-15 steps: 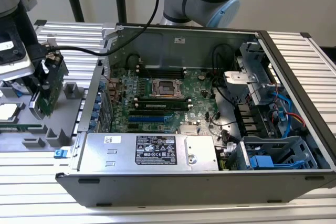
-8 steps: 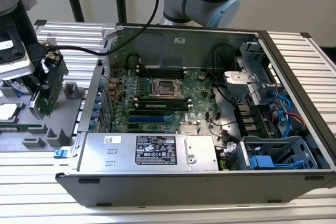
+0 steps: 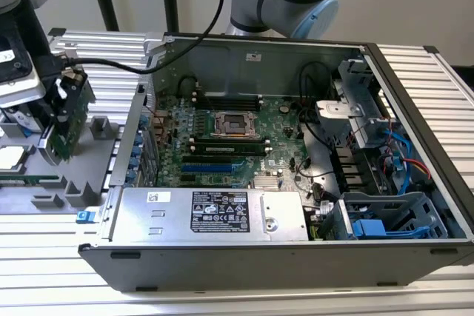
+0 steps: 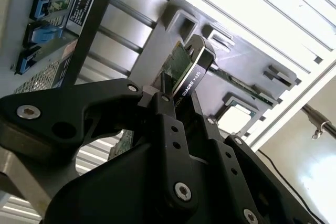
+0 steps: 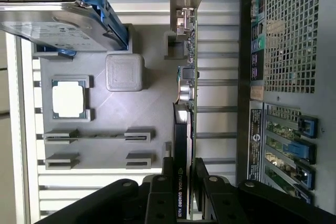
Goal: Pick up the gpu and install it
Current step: 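Pick up the gpu and move the gpu toward the slot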
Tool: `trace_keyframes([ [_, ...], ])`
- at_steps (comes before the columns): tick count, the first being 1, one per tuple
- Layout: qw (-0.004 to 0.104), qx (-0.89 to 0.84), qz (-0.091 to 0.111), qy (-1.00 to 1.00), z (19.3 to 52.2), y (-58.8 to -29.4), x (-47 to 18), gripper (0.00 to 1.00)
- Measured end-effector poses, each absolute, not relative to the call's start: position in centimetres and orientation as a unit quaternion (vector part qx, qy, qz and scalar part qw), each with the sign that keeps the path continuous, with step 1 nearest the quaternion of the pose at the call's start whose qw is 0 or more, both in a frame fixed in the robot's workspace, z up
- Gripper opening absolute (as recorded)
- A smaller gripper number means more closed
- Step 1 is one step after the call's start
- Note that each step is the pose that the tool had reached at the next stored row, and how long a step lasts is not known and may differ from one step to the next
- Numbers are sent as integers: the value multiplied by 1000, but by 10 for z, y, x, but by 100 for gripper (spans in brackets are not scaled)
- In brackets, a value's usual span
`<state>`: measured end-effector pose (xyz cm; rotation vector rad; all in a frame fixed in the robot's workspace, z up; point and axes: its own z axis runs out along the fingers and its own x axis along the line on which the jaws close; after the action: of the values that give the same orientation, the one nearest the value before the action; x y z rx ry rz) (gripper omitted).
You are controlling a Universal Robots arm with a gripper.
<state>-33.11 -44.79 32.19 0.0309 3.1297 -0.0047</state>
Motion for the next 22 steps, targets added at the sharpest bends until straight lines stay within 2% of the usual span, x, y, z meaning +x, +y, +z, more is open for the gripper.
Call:
trace_keyframes([
  [22, 6, 10, -2, 1000, 346, -448, -331, 0],
])
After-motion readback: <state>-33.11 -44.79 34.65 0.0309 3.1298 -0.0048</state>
